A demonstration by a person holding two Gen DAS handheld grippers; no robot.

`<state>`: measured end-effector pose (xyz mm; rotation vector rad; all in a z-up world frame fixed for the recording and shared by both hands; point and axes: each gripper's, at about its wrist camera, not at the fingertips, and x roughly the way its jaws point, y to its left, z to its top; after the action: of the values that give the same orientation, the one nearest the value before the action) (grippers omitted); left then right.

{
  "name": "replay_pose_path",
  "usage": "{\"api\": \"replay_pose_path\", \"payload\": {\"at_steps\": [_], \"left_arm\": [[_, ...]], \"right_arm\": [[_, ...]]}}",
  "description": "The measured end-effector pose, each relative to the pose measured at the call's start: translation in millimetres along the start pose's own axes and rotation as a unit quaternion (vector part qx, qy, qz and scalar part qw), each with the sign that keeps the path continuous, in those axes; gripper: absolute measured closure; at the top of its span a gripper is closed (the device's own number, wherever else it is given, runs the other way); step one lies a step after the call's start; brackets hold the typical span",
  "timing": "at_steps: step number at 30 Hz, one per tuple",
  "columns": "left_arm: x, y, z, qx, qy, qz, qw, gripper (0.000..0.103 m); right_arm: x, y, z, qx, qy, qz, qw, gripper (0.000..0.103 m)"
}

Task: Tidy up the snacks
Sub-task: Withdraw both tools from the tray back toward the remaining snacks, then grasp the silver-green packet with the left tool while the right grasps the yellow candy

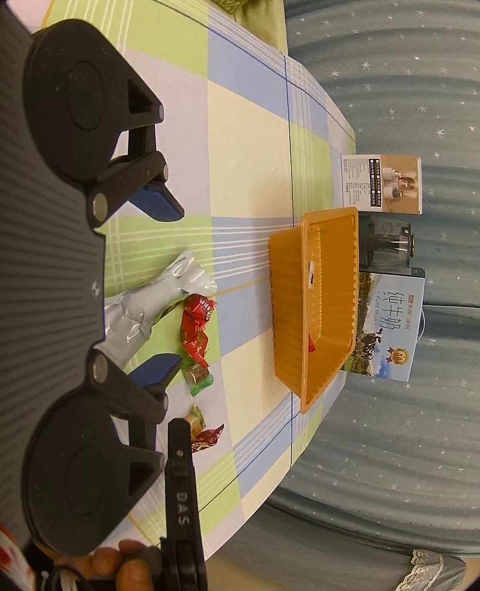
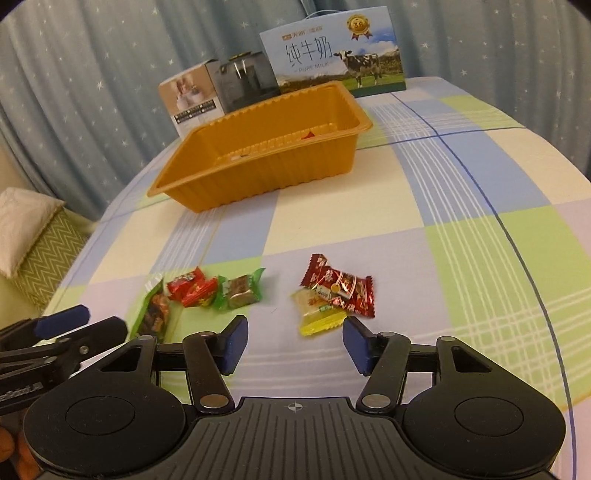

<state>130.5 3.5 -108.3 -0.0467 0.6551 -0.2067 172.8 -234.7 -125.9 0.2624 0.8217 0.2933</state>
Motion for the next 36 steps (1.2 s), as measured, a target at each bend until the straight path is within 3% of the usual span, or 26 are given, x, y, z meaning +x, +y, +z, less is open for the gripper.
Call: {"api": "replay_pose_path", "payload": {"at_steps": [5,15,17,19,26,36], "left_arm": [[4.4,1.9,-0.9,-0.007,0.004,-0.005,1.0,0.027],[8.9,1.7,-2.4,-0.01,0.009,-0.006,0.9999,0.027],[8.8,1.9,-2.8,-0.008,0.009,-0.005,0.9999,0.027],[8.5,2.4,-3.0,-0.009,0.009,-0.004,0.9999,0.027],[9.4,0.8,-3.4,-0.008,0.011,-0.005,0.9999,0.027],[12.1,-6.4,-5.3,0.001,0.02,-0.013,0.9997,0.027]], "right_arm": [[12.6,1.6,6.5,-0.016,-0.006,-0.01,1.0,0.045],[30.0,21.0,4.0,-0.11,-0.008,-0.028,0.993,0.045],[33.4,26.4,1.3,-0.138,-0.009,-0.036,0.99,0.047],[34.4,31.1,-1.9,-0.164,-0.007,-0.041,0.986,0.056],[28.5,35.6,-9.0,-0.166,0.0,-0.039,0.985,0.069],[17.6,35.6,-11.6,-0.154,-0.008,-0.048,0.987,0.074]]}}
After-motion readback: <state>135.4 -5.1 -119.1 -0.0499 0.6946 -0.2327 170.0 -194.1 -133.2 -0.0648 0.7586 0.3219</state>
